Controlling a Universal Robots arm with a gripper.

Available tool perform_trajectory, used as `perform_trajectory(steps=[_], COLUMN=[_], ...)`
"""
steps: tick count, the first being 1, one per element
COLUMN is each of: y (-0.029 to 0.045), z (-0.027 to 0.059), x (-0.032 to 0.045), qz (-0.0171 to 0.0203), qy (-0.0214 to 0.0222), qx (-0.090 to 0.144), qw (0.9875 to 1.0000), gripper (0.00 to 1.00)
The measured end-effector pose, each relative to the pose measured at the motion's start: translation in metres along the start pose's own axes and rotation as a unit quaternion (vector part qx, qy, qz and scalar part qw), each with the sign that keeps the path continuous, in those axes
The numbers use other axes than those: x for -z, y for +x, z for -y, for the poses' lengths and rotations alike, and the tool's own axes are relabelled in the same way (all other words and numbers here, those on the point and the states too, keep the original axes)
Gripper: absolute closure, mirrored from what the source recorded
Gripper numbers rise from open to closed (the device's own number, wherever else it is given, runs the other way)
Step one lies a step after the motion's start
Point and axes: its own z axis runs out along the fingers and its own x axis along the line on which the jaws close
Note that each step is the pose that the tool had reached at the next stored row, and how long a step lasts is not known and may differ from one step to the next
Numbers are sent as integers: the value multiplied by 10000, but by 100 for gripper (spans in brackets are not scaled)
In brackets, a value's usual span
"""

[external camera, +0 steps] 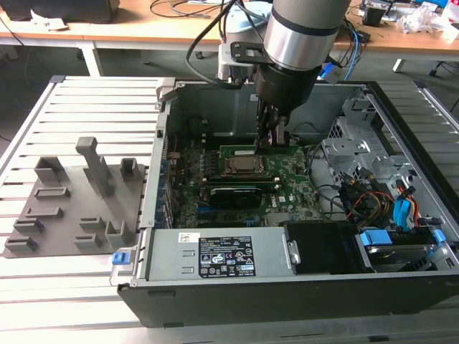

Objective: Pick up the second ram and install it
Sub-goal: 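Insert the second ram into the second slot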

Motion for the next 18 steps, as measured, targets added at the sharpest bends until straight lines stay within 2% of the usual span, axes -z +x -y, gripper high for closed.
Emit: perform_trajectory(steps=[12, 18], y=[-16, -72], z=[0, -6], x=[-94, -143], qz=[-1, -1], qy=[0, 0], qx=[-1, 1], qw=[10000, 10000], gripper=[86, 86])
